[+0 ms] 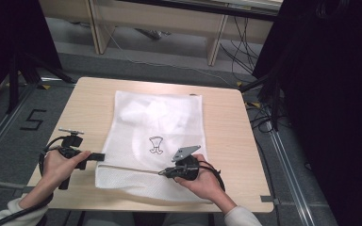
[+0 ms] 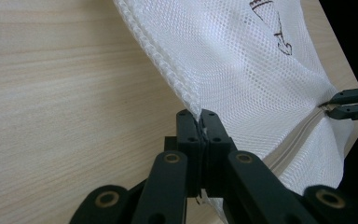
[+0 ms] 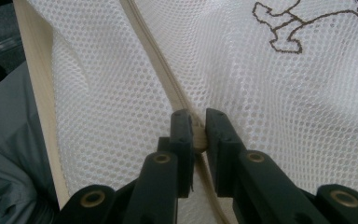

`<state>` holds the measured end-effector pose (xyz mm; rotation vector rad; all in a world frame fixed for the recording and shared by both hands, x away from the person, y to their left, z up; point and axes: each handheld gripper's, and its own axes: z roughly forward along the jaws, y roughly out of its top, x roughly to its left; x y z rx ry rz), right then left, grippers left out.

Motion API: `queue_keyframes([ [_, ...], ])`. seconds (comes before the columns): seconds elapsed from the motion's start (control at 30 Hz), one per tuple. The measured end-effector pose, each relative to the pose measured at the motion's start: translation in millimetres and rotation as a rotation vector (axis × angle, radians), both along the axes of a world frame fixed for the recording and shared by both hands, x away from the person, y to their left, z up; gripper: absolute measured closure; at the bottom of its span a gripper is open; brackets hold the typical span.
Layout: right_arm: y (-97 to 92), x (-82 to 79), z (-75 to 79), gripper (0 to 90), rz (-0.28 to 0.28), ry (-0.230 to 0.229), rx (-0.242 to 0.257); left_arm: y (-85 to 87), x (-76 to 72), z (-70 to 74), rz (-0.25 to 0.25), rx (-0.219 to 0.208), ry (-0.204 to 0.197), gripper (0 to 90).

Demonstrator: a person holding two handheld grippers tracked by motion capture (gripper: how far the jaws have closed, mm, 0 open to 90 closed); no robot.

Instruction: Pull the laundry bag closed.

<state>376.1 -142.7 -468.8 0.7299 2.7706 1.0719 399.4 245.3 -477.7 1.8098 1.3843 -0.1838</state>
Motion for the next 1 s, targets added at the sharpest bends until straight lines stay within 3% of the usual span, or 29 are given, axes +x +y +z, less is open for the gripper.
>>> queue_keyframes([
  [0.1,-0.3,-0.5,1.1,82.6,0.005,0.006,-0.016,0.4,0.0,-0.1,-0.001,-0.003,0.002,87.4],
  [0.2,-0.7,-0.3,0.2,82.6,0.002,0.003,0.003,0.6,0.2,-0.5,-0.003,0.002,0.002,87.4],
  [0.47,-9.7,-2.6,1.4,82.6,-0.019,0.012,-0.013,1.2,0.4,-0.9,-0.004,0.01,0.002,87.3],
  [0.73,-19.9,-4.2,0.2,82.6,-0.042,0.015,0.004,0.5,0.7,-1.4,0.001,0.011,0.003,87.3],
  [0.97,-22.2,-5.0,1.5,82.6,-0.044,0.02,-0.018,1.5,0.9,-1.8,-0.006,0.009,0.005,87.4],
  [1.0,-22.0,-5.2,-0.4,82.6,-0.045,0.023,0.009,1.5,0.8,-1.9,-0.006,0.017,0.002,87.3],
])
